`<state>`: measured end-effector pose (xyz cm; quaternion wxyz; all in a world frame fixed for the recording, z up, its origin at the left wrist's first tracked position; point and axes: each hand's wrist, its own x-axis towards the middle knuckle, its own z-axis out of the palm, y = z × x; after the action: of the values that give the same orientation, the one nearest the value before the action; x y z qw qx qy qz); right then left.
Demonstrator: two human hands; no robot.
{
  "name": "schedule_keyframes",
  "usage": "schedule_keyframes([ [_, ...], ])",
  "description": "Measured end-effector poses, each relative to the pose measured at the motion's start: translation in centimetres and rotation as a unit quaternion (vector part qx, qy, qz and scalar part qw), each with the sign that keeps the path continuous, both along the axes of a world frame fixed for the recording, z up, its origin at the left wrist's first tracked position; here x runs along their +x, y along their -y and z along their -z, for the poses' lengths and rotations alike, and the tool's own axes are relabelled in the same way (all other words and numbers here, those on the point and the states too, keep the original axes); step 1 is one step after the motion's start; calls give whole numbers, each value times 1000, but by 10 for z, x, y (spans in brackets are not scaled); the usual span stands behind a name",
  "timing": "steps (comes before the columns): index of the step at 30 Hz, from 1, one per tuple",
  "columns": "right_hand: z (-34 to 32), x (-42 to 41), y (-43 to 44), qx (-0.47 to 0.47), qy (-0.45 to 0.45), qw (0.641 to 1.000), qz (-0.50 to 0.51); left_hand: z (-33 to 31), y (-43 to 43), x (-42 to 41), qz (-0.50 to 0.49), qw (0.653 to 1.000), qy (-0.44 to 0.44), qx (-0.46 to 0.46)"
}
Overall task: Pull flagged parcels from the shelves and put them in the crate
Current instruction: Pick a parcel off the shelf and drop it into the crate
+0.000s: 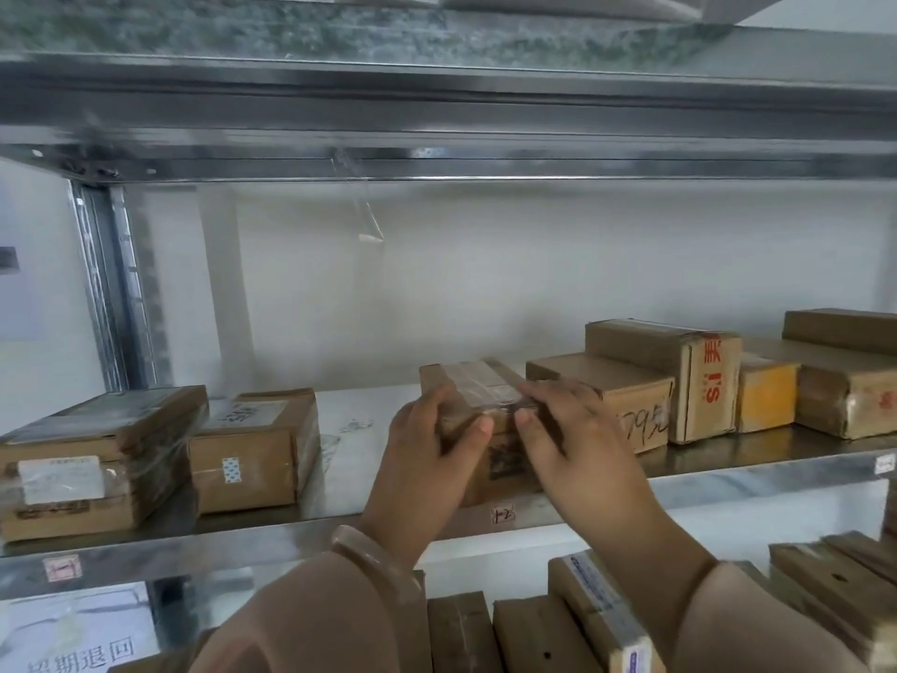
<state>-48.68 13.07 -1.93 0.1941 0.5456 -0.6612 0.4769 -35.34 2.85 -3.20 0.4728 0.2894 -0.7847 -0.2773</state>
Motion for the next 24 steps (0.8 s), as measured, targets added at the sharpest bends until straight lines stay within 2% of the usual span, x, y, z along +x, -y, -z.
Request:
schedule_keyframes([
  [3, 0, 9, 3, -23, 151, 982, -111, -2, 5, 9, -32, 999, -14, -7],
  [5, 0, 11, 3, -39, 254, 957, -137, 1, 5, 14, -32, 999, -37, 5],
  [10, -2, 12, 9, -7, 350, 924, -154, 5, -8, 27, 67, 974, -195, 96],
  [13, -8, 19, 13, -5, 412, 881, -230, 2, -13, 28, 122, 944, -257, 164],
  [14, -9, 20, 14, -14, 425, 869, -254, -1, -13, 30, 123, 941, -258, 179],
  [15, -10, 21, 13, -26, 412, 871, -267, -4, -13, 32, 114, 944, -246, 186],
  [17, -10, 24, 11, -42, 353, 892, -280, -10, -12, 36, 99, 956, -200, 188],
  [20, -7, 33, 8, -40, 284, 906, -311, -18, -15, 38, 133, 951, -170, 222],
  [22, -6, 38, 5, -43, 279, 901, -330, -19, -16, 37, 131, 949, -184, 221],
  [24, -6, 38, 2, -66, 309, 885, -341, -18, -17, 39, 151, 928, -239, 242],
])
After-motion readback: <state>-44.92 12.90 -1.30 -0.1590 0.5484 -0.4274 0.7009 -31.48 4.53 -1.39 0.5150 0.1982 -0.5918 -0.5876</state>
